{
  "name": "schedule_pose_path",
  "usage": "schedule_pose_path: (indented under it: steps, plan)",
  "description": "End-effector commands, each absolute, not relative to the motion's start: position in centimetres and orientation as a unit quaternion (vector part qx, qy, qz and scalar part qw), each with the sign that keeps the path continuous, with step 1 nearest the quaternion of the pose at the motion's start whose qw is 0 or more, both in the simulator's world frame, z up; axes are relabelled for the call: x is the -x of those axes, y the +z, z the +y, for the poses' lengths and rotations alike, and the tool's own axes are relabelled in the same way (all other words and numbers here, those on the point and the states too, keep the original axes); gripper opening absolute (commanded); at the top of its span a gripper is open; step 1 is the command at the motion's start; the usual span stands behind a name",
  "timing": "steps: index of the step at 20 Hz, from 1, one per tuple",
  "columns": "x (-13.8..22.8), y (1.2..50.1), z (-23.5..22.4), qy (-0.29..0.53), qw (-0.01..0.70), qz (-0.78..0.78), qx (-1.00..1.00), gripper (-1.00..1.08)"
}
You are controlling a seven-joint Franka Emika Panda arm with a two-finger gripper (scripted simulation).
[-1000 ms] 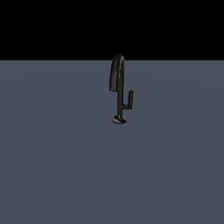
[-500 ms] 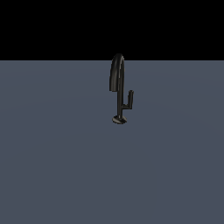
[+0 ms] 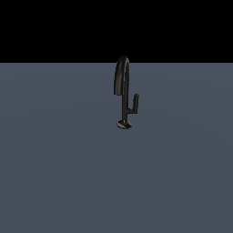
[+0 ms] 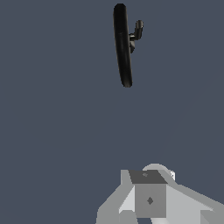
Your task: Turn on the faucet by rotating a designated handle.
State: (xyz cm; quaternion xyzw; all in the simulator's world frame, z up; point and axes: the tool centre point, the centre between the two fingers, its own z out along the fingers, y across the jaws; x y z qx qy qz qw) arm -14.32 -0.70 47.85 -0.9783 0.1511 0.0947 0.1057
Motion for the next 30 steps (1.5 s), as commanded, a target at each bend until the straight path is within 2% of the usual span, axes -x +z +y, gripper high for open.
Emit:
schedule_pose_path:
  steps: [1,16,30]
  plan:
    - [12.7,47.4,-0.9,0.111,0.124,0.17,0.971,-1.0]
    - [3.7,43.0,-3.1,0.207,0.237,0.281,0.907,-1.0]
    - [-3.7,36.4,-6.1,0.298,0.346,0.383,0.803,-1.0]
